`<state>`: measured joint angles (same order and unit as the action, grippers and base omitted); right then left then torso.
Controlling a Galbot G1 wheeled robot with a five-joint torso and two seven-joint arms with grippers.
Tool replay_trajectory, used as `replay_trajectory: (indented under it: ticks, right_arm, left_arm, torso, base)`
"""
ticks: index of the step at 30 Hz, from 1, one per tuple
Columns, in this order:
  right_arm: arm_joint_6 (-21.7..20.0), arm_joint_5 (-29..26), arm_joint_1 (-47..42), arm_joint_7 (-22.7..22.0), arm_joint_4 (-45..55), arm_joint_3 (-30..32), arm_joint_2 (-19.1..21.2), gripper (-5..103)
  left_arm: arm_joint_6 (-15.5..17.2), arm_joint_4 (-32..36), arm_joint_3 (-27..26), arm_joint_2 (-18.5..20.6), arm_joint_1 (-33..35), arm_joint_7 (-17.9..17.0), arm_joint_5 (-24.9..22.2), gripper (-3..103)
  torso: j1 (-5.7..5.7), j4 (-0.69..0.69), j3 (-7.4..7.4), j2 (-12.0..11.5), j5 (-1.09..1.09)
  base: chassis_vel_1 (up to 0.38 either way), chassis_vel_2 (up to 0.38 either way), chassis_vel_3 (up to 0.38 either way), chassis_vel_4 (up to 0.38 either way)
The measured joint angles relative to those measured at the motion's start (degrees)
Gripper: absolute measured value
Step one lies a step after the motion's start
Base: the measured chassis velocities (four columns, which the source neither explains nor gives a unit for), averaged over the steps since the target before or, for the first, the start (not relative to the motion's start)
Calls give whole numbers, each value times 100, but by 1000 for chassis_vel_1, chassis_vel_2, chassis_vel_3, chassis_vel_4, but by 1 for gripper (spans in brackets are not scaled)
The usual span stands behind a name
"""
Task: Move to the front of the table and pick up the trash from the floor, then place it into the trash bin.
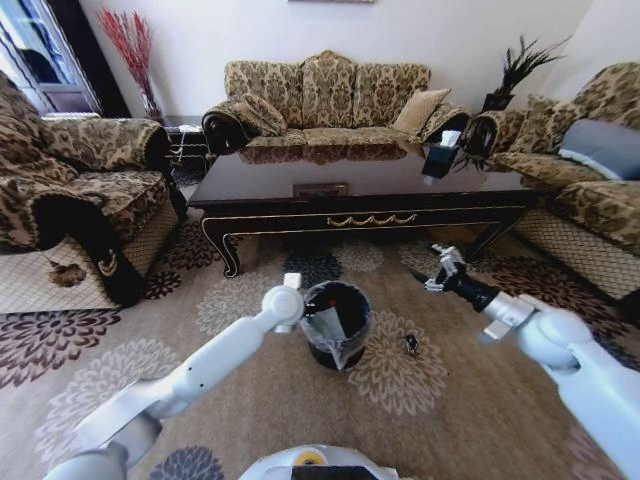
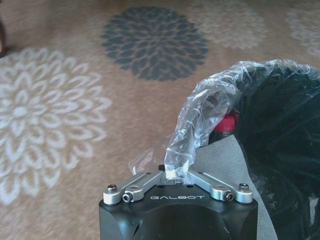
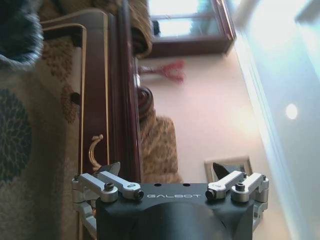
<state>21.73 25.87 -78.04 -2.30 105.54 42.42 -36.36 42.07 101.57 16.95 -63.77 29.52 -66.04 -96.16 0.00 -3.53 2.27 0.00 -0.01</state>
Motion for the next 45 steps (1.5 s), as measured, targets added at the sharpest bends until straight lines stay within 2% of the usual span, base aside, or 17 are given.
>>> replay_trajectory:
  ticks: [2, 3, 4, 7, 8, 9, 11, 12, 13, 14, 15, 17, 20, 25, 31, 45]
  right_arm:
    - [-337, -865, -22, 50, -184, -118, -80, 100]
    - [-337, -865, -22, 50, -184, -118, -80, 100]
    - [-448, -1192, -23, 76, -244, -163, -112, 100]
    - [-847, -2495, 18, 187, -480, -341, -288, 100]
    - [-905, -2795, 31, 259, -560, -387, -341, 100]
    - [-905, -2795, 31, 259, -560, -387, -341, 100]
    - [-962, -3342, 26, 628, -727, -435, -433, 100]
    - [-1019, -3760, -22, 1059, -816, -434, -443, 100]
    - [-1040, -3934, -44, 1247, -852, -430, -443, 100]
    - [-1063, -4337, -90, 1748, -950, -412, -437, 100]
    - [-1063, -4337, -90, 1748, -950, -412, -437, 100]
    - [-1006, -4808, -96, 2496, -1188, -399, -419, 100]
    - [-1002, -5329, 10, 2857, -1565, -517, -412, 100]
    - [-1042, -5649, 200, 3178, -2150, -736, -423, 100]
    - [-1194, -5971, 555, 3275, -2921, -1115, -641, 100]
    - [-1105, -5739, 1689, 3721, -4743, -1990, -1209, 100]
  left_arm:
    - [2, 104, -137, 128, 170, 42, 34, 0]
    - [2, 104, -137, 128, 170, 42, 34, 0]
    - [3, 150, -194, 171, 234, 66, 53, 0]
    - [2, 272, -408, 322, 439, 167, 140, 0]
    - [-1, 306, -461, 368, 484, 186, 156, 0]
    - [-1, 306, -461, 368, 484, 186, 156, 0]
    - [-6, 387, -528, 449, 555, 213, 163, 0]
    - [-9, 442, -559, 485, 604, 222, 165, 0]
    - [-11, 460, -569, 495, 623, 223, 168, 0]
    - [-21, 497, -584, 518, 665, 225, 188, 0]
    - [-21, 497, -584, 518, 665, 225, 188, 0]
    - [-34, 563, -607, 568, 762, 225, 235, 0]
    - [-38, 656, -683, 641, 897, 224, 262, 0]
    - [-42, 755, -825, 740, 1032, 226, 277, 0]
    - [-42, 874, -914, 887, 1094, 241, 258, 0]
    - [-48, 1018, -865, 1004, 1081, 182, 131, 0]
  torso:
    - [0, 0, 0, 0, 0]
    - [0, 0, 0, 0, 0]
    - [0, -1, 0, 0, 0]
    - [0, -2, 0, 0, 0]
    - [0, -1, 0, 0, 0]
    - [0, -1, 0, 0, 0]
    - [0, 0, 0, 0, 1]
    - [0, 1, 0, 0, 1]
    - [0, 0, 0, 0, 0]
    - [0, -3, 0, 0, 1]
    - [0, -3, 0, 0, 1]
    - [0, -3, 0, 0, 0]
    - [0, -1, 0, 0, 0]
    - [0, -1, 0, 0, 1]
    - [0, -1, 0, 0, 1]
    - [0, -1, 0, 0, 1]
  base:
    - [0, 0, 0, 0]
    - [0, 0, 0, 0]
    - [0, 0, 0, 0]
    - [0, 0, 0, 0]
    - [0, 0, 0, 0]
    - [0, 0, 0, 0]
    - [0, 0, 0, 0]
    - [0, 0, 0, 0]
    - [0, 0, 0, 0]
    - [0, 0, 0, 0]
    - [0, 0, 0, 0]
    - [0, 0, 0, 0]
    - [0, 0, 0, 0]
    - [0, 0, 0, 0]
    - [0, 0, 0, 0]
    - [0, 0, 0, 0]
